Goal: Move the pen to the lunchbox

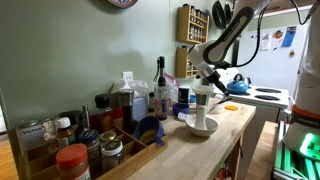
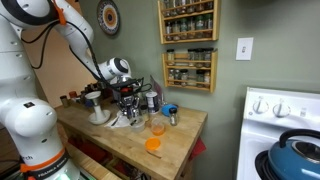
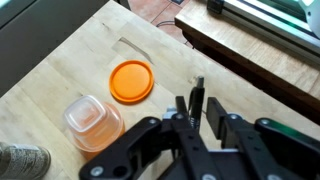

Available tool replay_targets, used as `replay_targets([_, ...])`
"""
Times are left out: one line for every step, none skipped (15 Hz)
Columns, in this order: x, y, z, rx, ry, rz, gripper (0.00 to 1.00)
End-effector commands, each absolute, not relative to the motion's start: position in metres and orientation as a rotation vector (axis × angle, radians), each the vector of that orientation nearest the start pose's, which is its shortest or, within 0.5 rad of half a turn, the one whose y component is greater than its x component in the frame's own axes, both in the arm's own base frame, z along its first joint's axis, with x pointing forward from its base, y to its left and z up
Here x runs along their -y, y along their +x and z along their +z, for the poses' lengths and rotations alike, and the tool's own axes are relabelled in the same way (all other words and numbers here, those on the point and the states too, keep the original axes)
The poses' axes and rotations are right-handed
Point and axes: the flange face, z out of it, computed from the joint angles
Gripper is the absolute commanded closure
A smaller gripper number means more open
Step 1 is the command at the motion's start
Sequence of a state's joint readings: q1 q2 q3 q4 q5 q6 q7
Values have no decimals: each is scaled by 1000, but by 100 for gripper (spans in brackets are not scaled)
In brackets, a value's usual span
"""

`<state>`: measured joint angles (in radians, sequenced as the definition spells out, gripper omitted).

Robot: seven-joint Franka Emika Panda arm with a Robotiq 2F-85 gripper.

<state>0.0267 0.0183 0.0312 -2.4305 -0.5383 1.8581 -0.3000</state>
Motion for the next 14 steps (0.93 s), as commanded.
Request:
replay_targets([20, 427, 270, 1091, -3176, 1082, 39])
replay_targets([20, 428, 274, 1076, -3188, 1059, 32])
replay_targets([20, 428, 280, 1062, -3193, 1026, 23])
replay_targets([20, 427, 289, 1045, -3185, 964, 16])
replay_targets([20, 426, 296, 1025, -3178, 910, 8])
replay_targets([23, 424, 304, 988, -3184, 868, 2])
replay_targets([27, 421, 312, 948, -3168, 800, 0])
replay_targets([29, 418, 319, 915, -3150, 733, 0])
replay_targets([32, 414, 327, 913, -3110, 681, 0])
replay_targets([34, 410, 334, 919, -3068, 635, 0])
replay_targets([38, 406, 341, 922, -3032, 585, 0])
replay_targets([40, 401, 345, 932, -2990, 543, 0])
replay_targets([35, 420, 337, 915, -3048, 662, 0])
replay_targets([38, 416, 343, 919, -3023, 626, 1])
